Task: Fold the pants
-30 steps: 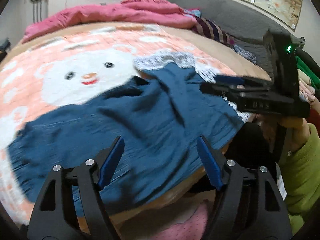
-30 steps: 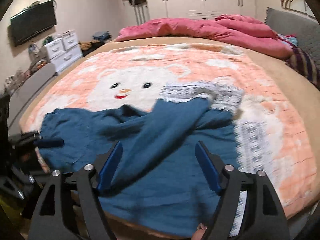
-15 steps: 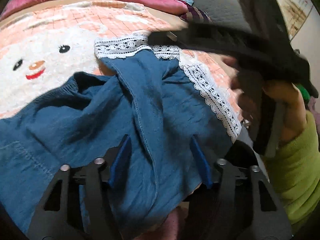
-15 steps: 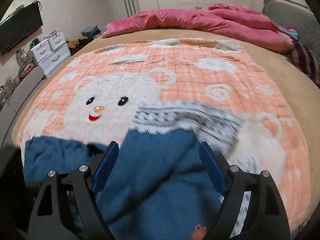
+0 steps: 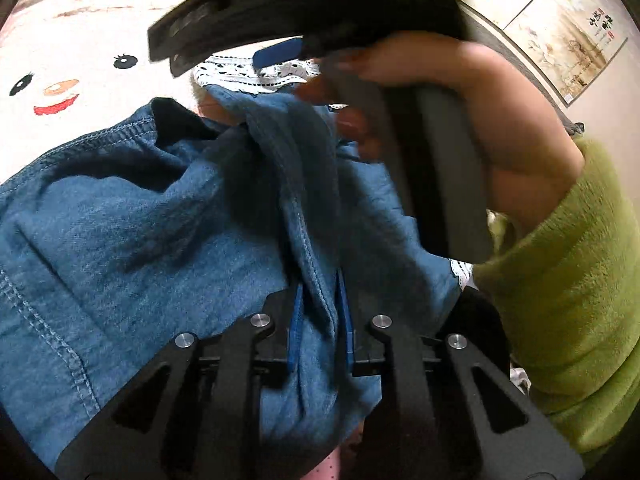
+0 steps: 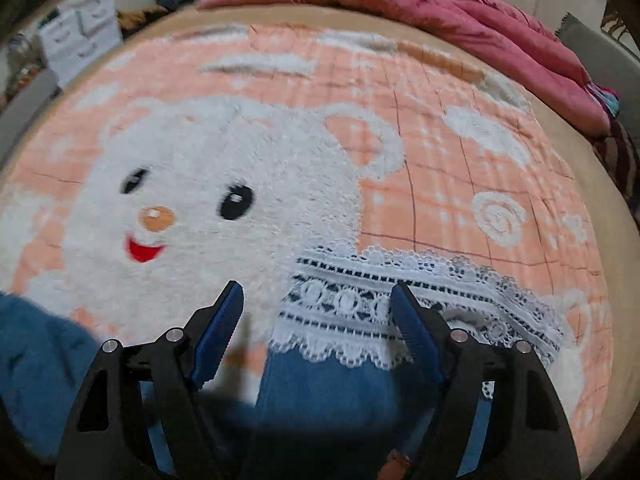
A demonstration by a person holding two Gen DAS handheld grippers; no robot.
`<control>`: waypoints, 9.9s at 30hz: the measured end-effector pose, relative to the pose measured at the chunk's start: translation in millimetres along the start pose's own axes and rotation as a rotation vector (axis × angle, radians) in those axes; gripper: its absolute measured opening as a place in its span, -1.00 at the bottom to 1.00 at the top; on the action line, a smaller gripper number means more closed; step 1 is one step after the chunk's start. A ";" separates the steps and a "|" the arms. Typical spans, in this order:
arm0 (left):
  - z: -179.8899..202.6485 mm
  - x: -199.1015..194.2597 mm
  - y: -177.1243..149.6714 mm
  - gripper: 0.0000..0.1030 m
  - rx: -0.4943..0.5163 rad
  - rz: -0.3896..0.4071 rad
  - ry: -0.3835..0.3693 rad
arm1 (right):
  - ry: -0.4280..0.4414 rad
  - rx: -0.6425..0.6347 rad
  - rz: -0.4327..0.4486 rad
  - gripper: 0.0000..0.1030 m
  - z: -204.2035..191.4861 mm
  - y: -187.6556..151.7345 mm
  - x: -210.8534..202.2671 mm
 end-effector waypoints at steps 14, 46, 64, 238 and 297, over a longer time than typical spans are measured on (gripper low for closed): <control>9.8 -11.6 -0.2 -0.83 0.045 0.040 0.023 | 0.177 0.211 0.172 -0.86 76.1 -52.1 -63.2; 43.3 -17.0 -58.8 -0.97 0.333 0.009 0.226 | 0.518 0.717 0.252 -0.76 155.8 -292.3 -69.0; 42.3 -6.5 -78.9 -0.97 0.367 -0.054 0.282 | 0.541 0.736 0.161 -0.47 165.3 -329.3 -39.1; -26.8 -128.9 -82.7 0.60 -0.119 0.141 0.519 | 0.322 0.507 0.291 0.39 154.6 -314.4 -81.7; 78.2 127.3 196.6 0.19 0.442 -0.314 0.069 | 0.480 0.548 0.269 -0.04 161.1 -275.7 -43.3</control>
Point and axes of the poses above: each gripper's, at about its wrist camera, not at the fingertips, and x roughly the way its jaws point, z to its right, y to its top, the point moved 3 cm from there along x, roughly the way its jaws point, and after that the axes turned 15 degrees about -z, right-handed, at the moved point
